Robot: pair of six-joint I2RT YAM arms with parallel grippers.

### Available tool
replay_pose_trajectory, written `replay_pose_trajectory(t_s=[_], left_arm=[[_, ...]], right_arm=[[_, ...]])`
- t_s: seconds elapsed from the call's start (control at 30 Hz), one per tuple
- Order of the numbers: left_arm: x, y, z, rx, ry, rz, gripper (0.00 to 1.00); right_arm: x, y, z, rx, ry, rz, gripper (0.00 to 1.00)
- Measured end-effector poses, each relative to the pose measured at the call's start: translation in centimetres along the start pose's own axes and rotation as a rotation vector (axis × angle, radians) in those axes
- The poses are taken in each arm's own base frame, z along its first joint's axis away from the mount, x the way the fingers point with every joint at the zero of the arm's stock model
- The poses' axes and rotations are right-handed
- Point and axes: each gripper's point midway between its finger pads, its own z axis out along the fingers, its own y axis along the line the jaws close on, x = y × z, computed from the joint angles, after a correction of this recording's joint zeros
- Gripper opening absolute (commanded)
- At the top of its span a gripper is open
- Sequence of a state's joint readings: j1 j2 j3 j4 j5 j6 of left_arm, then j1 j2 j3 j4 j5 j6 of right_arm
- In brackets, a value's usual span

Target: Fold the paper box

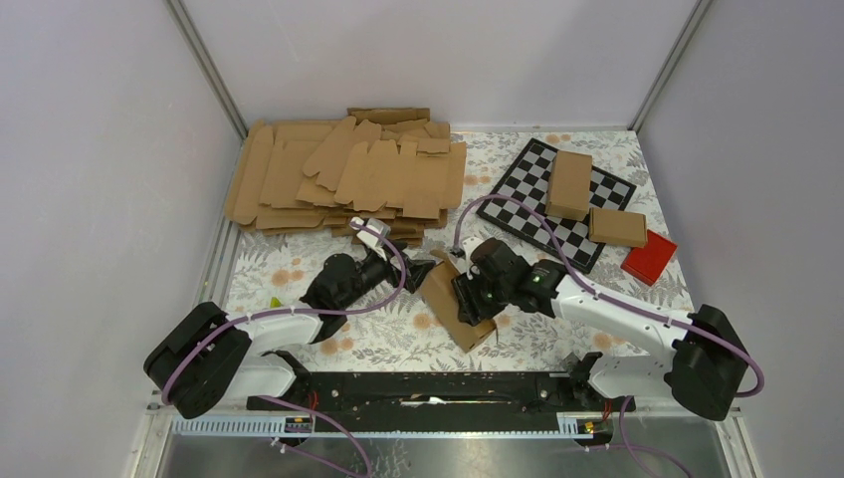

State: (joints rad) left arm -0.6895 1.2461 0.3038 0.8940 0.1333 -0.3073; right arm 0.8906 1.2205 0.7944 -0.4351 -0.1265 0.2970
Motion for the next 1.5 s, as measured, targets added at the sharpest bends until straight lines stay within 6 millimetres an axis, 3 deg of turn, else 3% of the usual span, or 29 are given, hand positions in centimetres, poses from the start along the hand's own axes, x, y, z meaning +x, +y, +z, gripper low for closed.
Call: replay_pose_trajectory(t_s=[0.53, 0.77, 0.9, 1.03, 1.13, 1.37, 1.5], left_arm=[[-0.9, -1.6, -0.1, 0.083, -0.027, 0.009, 0.98], [0.6, -2.7, 0.1, 0.16, 0.033, 0.004, 0.94], [0.7, -2.9, 0.4, 0.169, 0.05, 0.002, 0.88], [0.6, -3.0, 0.5, 0.182, 0.063, -0.004, 0.68], [0.5, -3.3, 0.9, 0.21, 0.089, -0.017, 0.66], [-0.4, -0.5, 0.7, 0.181, 0.088, -0.084, 0.66], [0.2, -1.0, 0.6, 0.23, 0.114, -0.099, 0.7]], right_arm=[[1.5, -0.5, 0.2, 0.013, 0.128, -0.084, 0.53], [1.2, -0.1, 0.6, -0.013, 0.152, -0.104, 0.52], [1.2, 0.0, 0.6, -0.018, 0.154, -0.11, 0.52], [1.2, 0.0, 0.6, -0.018, 0.154, -0.114, 0.52], [1.2, 0.0, 0.6, -0.017, 0.156, -0.118, 0.52], [1.1, -0.3, 0.4, -0.004, 0.161, -0.131, 0.52], [1.2, -0.4, 0.3, 0.001, 0.161, -0.139, 0.52]])
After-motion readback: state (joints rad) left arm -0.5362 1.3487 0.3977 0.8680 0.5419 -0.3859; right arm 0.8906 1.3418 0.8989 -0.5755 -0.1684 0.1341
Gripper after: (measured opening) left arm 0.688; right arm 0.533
